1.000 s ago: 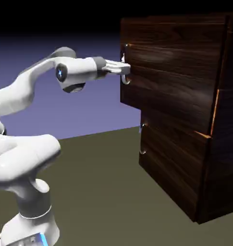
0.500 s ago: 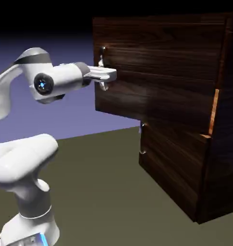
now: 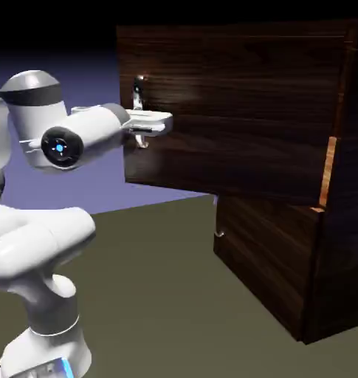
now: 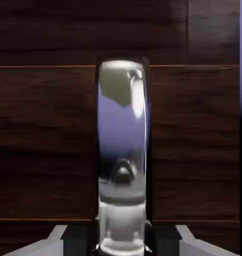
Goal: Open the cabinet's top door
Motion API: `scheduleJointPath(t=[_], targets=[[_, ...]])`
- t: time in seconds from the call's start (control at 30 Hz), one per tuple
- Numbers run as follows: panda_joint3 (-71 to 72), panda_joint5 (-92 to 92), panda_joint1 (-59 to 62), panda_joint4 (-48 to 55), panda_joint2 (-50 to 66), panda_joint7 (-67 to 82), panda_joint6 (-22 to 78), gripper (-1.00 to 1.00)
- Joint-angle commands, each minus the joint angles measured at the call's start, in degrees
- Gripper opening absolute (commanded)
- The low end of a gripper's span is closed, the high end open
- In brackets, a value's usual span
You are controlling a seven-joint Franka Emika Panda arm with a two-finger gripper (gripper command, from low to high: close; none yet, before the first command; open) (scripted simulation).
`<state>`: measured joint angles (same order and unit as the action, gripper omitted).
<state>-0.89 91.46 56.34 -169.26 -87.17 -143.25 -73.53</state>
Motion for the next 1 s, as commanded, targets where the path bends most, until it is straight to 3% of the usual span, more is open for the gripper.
scheduleJointPath(t=[0.0,0.47,0.97], targets=[[-1.81,-2.05,-0.14,0.70,2.08,1.39,1.39,-1.00],[-21.54,-25.70,-9.04,16.43,31.15,18.38,16.72,-1.00],[-41.01,-40.92,-27.51,43.96,62.30,35.39,37.43,-1.00]])
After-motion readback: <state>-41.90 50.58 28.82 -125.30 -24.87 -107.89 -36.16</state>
